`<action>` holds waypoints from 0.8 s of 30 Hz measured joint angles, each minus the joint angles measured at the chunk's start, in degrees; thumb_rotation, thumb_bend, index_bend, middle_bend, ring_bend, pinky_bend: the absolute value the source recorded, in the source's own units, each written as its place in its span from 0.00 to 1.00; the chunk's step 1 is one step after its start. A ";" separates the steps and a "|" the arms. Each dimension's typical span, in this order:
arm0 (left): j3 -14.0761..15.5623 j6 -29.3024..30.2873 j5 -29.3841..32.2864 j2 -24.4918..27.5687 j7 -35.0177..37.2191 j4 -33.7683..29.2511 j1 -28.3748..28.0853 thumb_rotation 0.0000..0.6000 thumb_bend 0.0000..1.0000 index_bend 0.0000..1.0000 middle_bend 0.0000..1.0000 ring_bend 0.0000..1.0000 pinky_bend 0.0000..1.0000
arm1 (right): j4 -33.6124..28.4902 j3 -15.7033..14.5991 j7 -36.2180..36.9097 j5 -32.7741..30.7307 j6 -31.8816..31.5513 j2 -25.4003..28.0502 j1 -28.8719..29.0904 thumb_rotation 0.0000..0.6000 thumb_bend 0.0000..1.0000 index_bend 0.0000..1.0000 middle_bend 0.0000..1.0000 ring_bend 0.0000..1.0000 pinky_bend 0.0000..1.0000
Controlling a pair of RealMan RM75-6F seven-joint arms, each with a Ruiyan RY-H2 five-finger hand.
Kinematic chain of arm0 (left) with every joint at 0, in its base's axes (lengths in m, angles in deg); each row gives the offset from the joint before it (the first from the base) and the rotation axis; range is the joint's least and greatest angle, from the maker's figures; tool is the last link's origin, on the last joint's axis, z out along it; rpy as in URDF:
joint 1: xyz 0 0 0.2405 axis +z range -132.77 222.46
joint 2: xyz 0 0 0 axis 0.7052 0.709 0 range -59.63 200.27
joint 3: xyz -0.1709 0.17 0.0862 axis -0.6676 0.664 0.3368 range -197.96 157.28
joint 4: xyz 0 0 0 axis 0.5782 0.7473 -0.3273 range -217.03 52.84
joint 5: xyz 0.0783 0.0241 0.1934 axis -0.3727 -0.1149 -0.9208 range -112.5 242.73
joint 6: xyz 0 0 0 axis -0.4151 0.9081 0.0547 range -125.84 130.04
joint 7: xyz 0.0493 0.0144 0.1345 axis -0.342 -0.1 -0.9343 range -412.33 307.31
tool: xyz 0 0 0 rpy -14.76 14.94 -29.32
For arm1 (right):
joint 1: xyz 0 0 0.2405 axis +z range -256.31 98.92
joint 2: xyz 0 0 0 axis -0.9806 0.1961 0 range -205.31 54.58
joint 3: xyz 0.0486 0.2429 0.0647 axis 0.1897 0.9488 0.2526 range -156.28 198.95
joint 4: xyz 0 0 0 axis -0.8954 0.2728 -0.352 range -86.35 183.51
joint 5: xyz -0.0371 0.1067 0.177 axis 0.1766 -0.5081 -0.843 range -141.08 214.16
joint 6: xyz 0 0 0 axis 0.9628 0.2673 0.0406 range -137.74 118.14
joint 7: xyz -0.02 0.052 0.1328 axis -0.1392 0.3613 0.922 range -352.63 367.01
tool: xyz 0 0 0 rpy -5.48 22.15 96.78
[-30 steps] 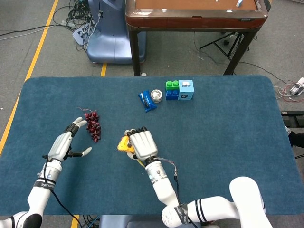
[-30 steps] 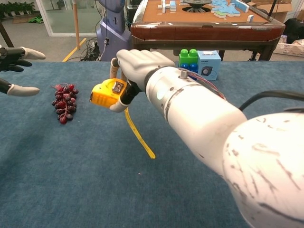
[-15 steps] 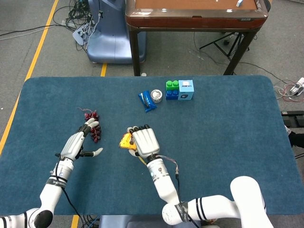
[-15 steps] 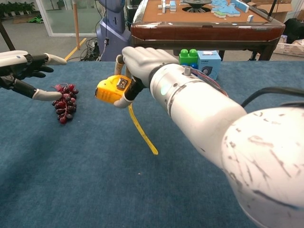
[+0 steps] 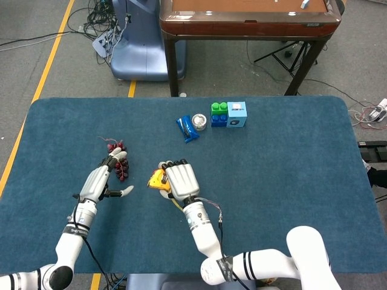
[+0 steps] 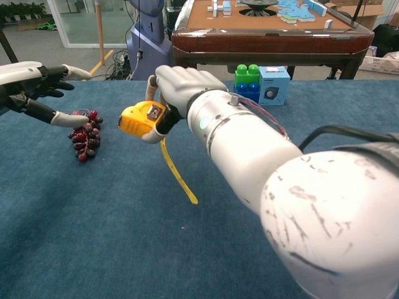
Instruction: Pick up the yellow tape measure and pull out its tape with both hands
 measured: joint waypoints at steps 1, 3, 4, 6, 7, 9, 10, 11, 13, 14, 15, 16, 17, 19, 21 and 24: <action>-0.03 0.05 0.13 0.01 -0.05 -0.01 0.00 1.00 0.18 0.00 0.00 0.00 0.00 | 0.35 0.14 0.13 0.02 -0.03 -0.29 0.10 1.00 0.50 0.55 0.56 0.36 0.27; -0.14 0.26 0.51 -0.03 -0.16 -0.05 -0.01 1.00 0.17 0.00 0.00 0.00 0.00 | 1.24 0.51 0.45 0.08 -0.20 -1.06 0.34 1.00 0.50 0.55 0.56 0.36 0.27; -0.17 0.36 0.61 -0.06 -0.26 -0.03 -0.02 1.00 0.17 0.00 0.00 0.00 0.00 | 1.63 0.69 0.62 0.09 -0.26 -1.41 0.44 1.00 0.50 0.55 0.56 0.36 0.27; -0.25 0.68 0.78 -0.26 -0.40 0.11 -0.03 1.00 0.17 0.00 0.00 0.00 0.00 | 2.51 1.07 0.97 0.09 -0.34 -2.16 0.67 1.00 0.50 0.55 0.56 0.36 0.27; -0.26 0.77 0.82 -0.33 -0.48 0.20 -0.04 1.00 0.17 0.00 0.00 0.00 0.00 | 2.88 1.21 1.09 0.10 -0.37 -2.44 0.75 1.00 0.50 0.55 0.56 0.36 0.27; -0.25 0.82 1.05 -0.41 -0.60 0.32 -0.06 1.00 0.17 0.00 0.00 0.00 0.00 | 3.70 1.61 1.54 0.12 -0.40 -3.11 0.92 1.00 0.50 0.55 0.56 0.37 0.27; -0.28 0.90 1.10 -0.49 -0.61 0.39 -0.07 1.00 0.17 0.00 0.00 0.00 0.00 | 4.03 1.78 1.72 0.14 -0.39 -3.33 0.98 1.00 0.50 0.55 0.56 0.37 0.27; -0.30 0.94 1.21 -0.59 -0.62 0.51 -0.09 1.00 0.17 0.00 0.00 0.00 0.00 | 4.48 1.96 1.92 0.17 -0.34 -3.60 1.07 1.00 0.50 0.55 0.56 0.37 0.27; -0.34 0.94 1.43 -0.71 -0.62 0.63 -0.12 1.00 0.17 0.00 0.00 0.00 0.00 | 5.15 2.26 2.28 0.23 -0.18 -4.00 1.21 1.00 0.50 0.55 0.56 0.37 0.27; -0.36 0.89 1.62 -0.78 -0.62 0.71 -0.15 1.00 0.17 0.00 0.00 0.00 0.00 | 5.55 2.50 2.60 0.27 -0.02 -4.28 1.30 1.00 0.50 0.55 0.56 0.37 0.27; -0.40 0.85 1.79 -0.83 -0.59 0.76 -0.17 1.00 0.17 0.00 0.00 0.00 0.00 | 5.85 2.64 2.79 0.32 0.06 -4.45 1.38 1.00 0.50 0.55 0.56 0.37 0.27; -0.45 0.80 1.98 -0.88 -0.53 0.79 -0.19 1.00 0.17 0.00 0.00 0.00 0.00 | 6.15 2.76 2.89 0.36 0.14 -4.63 1.46 1.00 0.50 0.55 0.56 0.37 0.27; -0.52 0.70 2.25 -0.94 -0.44 0.80 -0.22 1.00 0.17 0.00 0.00 0.00 0.00 | 6.55 2.94 2.99 0.38 0.26 -4.87 1.57 1.00 0.50 0.55 0.56 0.37 0.27; -0.64 0.53 2.68 -1.00 -0.35 0.79 -0.29 1.00 0.17 0.00 0.00 0.00 0.00 | 7.14 3.19 3.09 0.40 0.43 -5.20 1.75 1.00 0.50 0.55 0.56 0.37 0.27; -0.72 0.39 3.21 -1.09 -0.36 0.73 -0.36 1.00 0.17 0.00 0.00 0.00 0.00 | 7.79 3.56 3.20 0.37 0.63 -5.62 1.99 1.00 0.50 0.55 0.56 0.37 0.27; -0.83 0.38 3.73 -1.35 -0.58 0.64 -0.50 1.00 0.17 0.00 0.00 0.00 0.00 | 8.68 3.96 3.26 0.42 0.76 -6.16 2.36 1.00 0.50 0.55 0.56 0.37 0.27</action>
